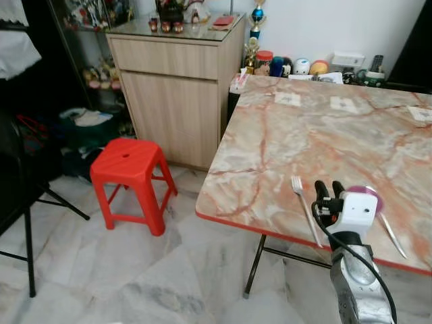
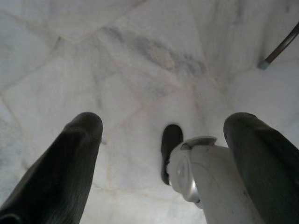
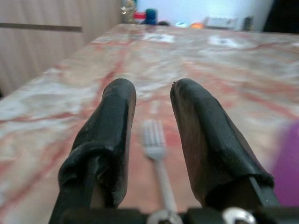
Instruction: Setting the table
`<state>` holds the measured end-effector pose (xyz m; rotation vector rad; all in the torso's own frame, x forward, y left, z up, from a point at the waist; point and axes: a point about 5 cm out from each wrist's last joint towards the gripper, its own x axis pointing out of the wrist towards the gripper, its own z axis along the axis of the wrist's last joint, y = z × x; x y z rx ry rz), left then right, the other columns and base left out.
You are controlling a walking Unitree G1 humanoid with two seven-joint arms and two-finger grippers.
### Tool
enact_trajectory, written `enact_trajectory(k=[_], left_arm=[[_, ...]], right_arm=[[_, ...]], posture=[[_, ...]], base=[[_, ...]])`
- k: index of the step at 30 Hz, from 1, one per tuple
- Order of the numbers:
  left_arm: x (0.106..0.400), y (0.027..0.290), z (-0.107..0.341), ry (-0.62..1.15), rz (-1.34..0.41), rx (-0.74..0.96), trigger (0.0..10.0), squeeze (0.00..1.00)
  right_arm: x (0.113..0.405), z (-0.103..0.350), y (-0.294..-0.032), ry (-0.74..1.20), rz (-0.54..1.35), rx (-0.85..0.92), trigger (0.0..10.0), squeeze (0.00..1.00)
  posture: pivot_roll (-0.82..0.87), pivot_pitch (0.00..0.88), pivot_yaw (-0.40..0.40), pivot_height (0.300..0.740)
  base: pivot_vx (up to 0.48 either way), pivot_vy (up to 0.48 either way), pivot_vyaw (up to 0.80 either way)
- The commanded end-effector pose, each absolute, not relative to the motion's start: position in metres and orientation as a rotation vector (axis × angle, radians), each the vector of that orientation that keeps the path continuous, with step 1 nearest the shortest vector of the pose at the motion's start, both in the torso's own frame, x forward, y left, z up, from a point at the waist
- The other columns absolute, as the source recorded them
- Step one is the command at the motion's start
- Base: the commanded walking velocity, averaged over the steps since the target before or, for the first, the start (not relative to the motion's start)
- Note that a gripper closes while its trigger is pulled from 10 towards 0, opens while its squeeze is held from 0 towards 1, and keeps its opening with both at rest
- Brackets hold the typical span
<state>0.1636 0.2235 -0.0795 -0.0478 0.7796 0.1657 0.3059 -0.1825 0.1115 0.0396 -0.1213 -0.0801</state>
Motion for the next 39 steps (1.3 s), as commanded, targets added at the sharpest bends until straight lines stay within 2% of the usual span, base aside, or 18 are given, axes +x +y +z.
enact_trajectory(k=[1,7,8,9,10,15,16,18,19,24,39], left_arm=[[0.157,0.223,-0.083,0.803,0.171,-0.044,10.0,0.00],[0.157,0.224,-0.082,0.800,0.172,-0.040,10.0,0.00],[0.157,0.227,-0.082,0.799,0.174,-0.039,10.0,0.00],[0.157,0.232,-0.080,0.798,0.177,-0.038,10.0,0.00],[0.156,0.235,-0.080,0.798,0.179,-0.037,10.0,0.00],[0.150,0.248,-0.079,0.815,0.198,-0.036,10.0,0.00],[0.149,0.251,-0.079,0.819,0.201,-0.036,10.0,0.00],[0.149,0.251,-0.079,0.820,0.202,-0.036,10.0,0.00],[0.148,0.253,-0.079,0.822,0.204,-0.036,10.0,0.00],[0.141,0.255,-0.081,0.843,0.207,-0.037,10.0,0.00],[0.130,0.251,-0.086,0.869,0.204,-0.041,10.0,0.00]], right_arm=[[0.304,0.104,-0.193,-0.072,-0.122,0.027,10.0,0.00],[0.306,0.097,-0.196,-0.007,-0.128,0.044,10.0,0.00],[0.307,0.097,-0.194,-0.004,-0.110,0.058,10.0,0.25],[0.309,0.098,-0.191,-0.002,-0.080,0.066,10.0,0.92],[0.310,0.097,-0.188,0.009,-0.058,0.056,10.0,1.00],[0.314,0.092,-0.176,0.060,0.027,0.052,10.0,1.00],[0.315,0.093,-0.175,0.059,0.034,0.047,10.0,0.49],[0.315,0.093,-0.175,0.063,0.033,0.045,10.0,0.49],[0.316,0.093,-0.176,0.067,0.018,0.045,10.0,0.00],[0.322,0.088,-0.185,0.145,-0.067,0.061,10.0,0.00],[0.331,0.081,-0.190,0.257,-0.116,0.097,10.0,0.00]], posture=[[0.03,0.083,-0.017,0.740],[0.03,0.086,-0.017,0.740],[0.03,0.086,-0.017,0.740],[0.03,0.088,-0.016,0.740],[0.03,0.088,-0.016,0.740],[0.04,0.089,-0.014,0.740],[0.04,0.090,-0.014,0.740],[0.04,0.090,-0.014,0.740],[0.03,0.090,-0.015,0.740],[0.03,0.092,-0.012,0.740],[0.04,0.091,-0.014,0.740]], base=[[0.000,0.000,0.00],[0.000,0.000,0.00],[0.000,0.000,0.00],[0.000,0.000,0.00],[0.000,0.000,0.00],[0.000,0.000,0.00],[0.000,0.000,0.00],[0.000,0.000,0.00],[0.000,0.000,0.00],[0.000,0.000,0.00],[0.000,0.000,0.00]])
